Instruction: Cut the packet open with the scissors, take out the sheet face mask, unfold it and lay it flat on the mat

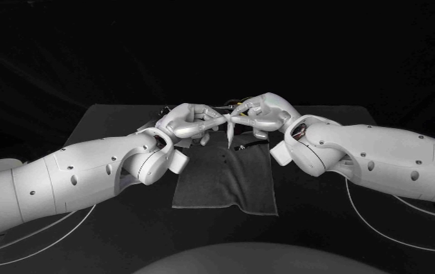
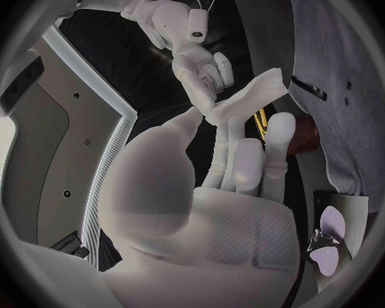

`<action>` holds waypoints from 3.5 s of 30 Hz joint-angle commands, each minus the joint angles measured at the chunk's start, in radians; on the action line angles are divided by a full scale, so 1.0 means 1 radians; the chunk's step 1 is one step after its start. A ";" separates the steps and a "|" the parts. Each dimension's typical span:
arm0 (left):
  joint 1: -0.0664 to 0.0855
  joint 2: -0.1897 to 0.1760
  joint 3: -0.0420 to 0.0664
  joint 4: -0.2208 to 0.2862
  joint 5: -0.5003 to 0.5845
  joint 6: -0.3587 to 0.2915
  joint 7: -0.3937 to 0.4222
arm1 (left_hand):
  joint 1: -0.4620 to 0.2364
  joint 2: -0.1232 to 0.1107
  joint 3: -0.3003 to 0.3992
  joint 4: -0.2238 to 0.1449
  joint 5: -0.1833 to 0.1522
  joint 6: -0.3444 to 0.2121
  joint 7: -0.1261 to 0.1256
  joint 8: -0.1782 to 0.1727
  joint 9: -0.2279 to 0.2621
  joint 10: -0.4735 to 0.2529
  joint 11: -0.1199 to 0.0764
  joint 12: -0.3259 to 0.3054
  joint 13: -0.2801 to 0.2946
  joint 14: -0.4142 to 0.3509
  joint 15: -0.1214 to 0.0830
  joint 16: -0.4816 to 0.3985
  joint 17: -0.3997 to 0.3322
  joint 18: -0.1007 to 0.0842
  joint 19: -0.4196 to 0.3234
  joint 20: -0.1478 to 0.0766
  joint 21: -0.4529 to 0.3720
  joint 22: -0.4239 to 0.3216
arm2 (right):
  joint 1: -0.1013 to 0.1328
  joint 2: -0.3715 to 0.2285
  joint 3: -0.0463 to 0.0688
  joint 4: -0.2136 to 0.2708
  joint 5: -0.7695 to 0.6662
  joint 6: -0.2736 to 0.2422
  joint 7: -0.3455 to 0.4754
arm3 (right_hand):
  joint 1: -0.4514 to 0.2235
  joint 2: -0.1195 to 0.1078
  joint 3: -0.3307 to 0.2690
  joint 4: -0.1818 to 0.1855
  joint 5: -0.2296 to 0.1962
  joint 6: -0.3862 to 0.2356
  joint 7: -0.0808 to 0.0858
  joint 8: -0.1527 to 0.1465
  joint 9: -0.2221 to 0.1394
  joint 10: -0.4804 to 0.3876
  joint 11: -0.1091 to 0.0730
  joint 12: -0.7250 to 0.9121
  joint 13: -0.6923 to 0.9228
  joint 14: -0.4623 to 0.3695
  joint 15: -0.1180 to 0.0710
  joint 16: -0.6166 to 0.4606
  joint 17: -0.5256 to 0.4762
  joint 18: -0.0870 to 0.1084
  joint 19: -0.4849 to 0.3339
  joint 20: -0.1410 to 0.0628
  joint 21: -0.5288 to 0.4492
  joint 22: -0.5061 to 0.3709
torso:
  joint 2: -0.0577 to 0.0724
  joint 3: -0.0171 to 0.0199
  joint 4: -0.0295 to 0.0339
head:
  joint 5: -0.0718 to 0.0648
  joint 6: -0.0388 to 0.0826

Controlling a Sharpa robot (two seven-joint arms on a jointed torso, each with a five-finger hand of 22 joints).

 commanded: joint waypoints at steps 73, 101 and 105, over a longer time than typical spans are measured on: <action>0.001 -0.004 0.001 -0.018 0.105 -0.027 -0.005 | 0.130 0.061 0.280 -0.103 0.002 0.129 -0.043 0.011 0.004 0.179 -0.056 -0.122 -0.062 0.041 -0.058 0.019 0.029 -0.003 0.074 -0.056 0.078 0.100 | -0.002 -0.032 0.001 0.018 -0.040 -0.008 -0.023 | 0.000 -0.003 0.020 -0.007 0.005 0.004 -0.003 0.021 0.035 0.045 -0.033 0.009 0.038 0.082 -0.007 0.006 0.185 0.000 0.008 0.002 0.005 0.048 | 0.000 0.0009 -0.0005 | 0.001 -0.008; 0.001 0.016 0.001 -0.009 0.118 0.093 -0.077 | -0.052 -0.062 -0.017 0.091 0.001 0.031 0.005 -0.113 -0.042 0.112 -0.004 -0.090 -0.012 0.022 -0.011 0.019 0.010 0.008 0.034 -0.015 0.016 0.043 | -0.002 -0.012 0.001 0.025 -0.037 -0.005 -0.021 | 0.000 -0.003 0.022 -0.009 0.005 0.004 -0.003 0.023 0.036 0.046 -0.033 0.010 0.039 0.082 -0.007 0.006 0.185 0.000 0.008 0.001 0.005 0.048 | 0.000 0.0004 -0.0002 | 0.001 -0.005; 0.001 0.017 0.001 -0.009 0.118 0.093 -0.081 | -0.049 -0.061 -0.024 0.096 0.001 0.033 0.005 -0.113 -0.042 0.112 -0.004 -0.088 -0.010 0.022 -0.011 0.019 0.009 0.008 0.035 -0.015 0.016 0.043 | -0.002 -0.011 0.001 0.027 -0.036 -0.004 -0.021 | 0.000 -0.003 0.022 -0.009 0.005 0.004 -0.003 0.023 0.036 0.046 -0.033 0.010 0.039 0.082 -0.007 0.006 0.185 0.000 0.008 0.001 0.005 0.048 | 0.000 0.0004 -0.0003 | 0.001 -0.005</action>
